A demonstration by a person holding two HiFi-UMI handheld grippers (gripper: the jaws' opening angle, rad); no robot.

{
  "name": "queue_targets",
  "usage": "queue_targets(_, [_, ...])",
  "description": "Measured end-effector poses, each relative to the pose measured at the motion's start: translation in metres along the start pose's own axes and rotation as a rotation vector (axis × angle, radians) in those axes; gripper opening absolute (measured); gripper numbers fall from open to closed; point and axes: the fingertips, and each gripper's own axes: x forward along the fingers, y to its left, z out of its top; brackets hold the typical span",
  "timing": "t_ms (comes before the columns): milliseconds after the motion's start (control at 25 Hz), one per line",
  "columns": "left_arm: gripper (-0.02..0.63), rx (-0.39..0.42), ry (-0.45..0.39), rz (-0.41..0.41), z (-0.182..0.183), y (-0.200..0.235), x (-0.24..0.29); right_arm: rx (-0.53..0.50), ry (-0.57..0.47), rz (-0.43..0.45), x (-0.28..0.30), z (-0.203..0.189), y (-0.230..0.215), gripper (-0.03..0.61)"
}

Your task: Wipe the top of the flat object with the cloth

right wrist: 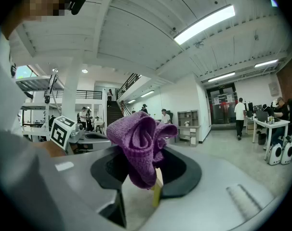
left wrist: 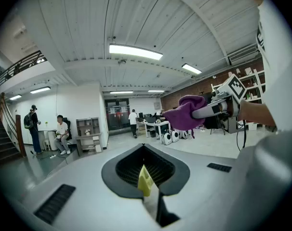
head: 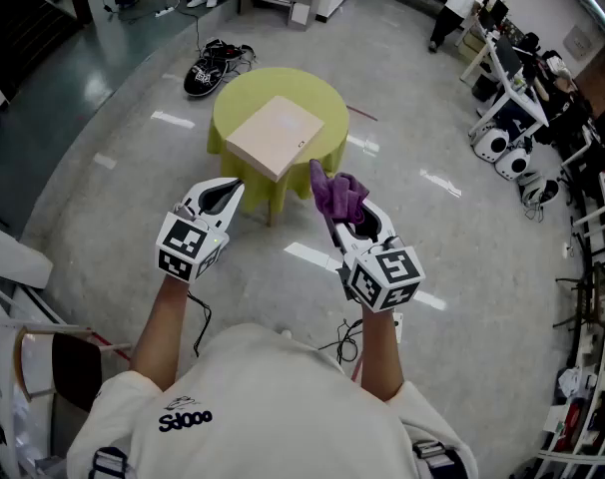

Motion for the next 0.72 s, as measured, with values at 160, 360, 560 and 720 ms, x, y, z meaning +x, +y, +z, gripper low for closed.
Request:
queue_targets(160, [0.006,0.005,0.004,-0.002,-0.001,-0.007,0.008,0.001,-0.002,0.000,-0.003,-0.004,-0.008,0.164])
queue_targets(360, [0.006,0.005,0.011,0.006,0.000,-0.023,0.013,0.019,-0.022,0.010,-0.016,-0.004,-0.020,0.164])
queue_targets(560, [0.006,0.006,0.014,0.034,0.008,-0.034,0.015,0.003,-0.037,0.032,-0.025,0.002,-0.031,0.166])
queue_targets(720, [0.006,-0.002,0.025,0.057,0.008,-0.044,0.016,-0.010,-0.029,0.063,-0.027,0.002,-0.040,0.166])
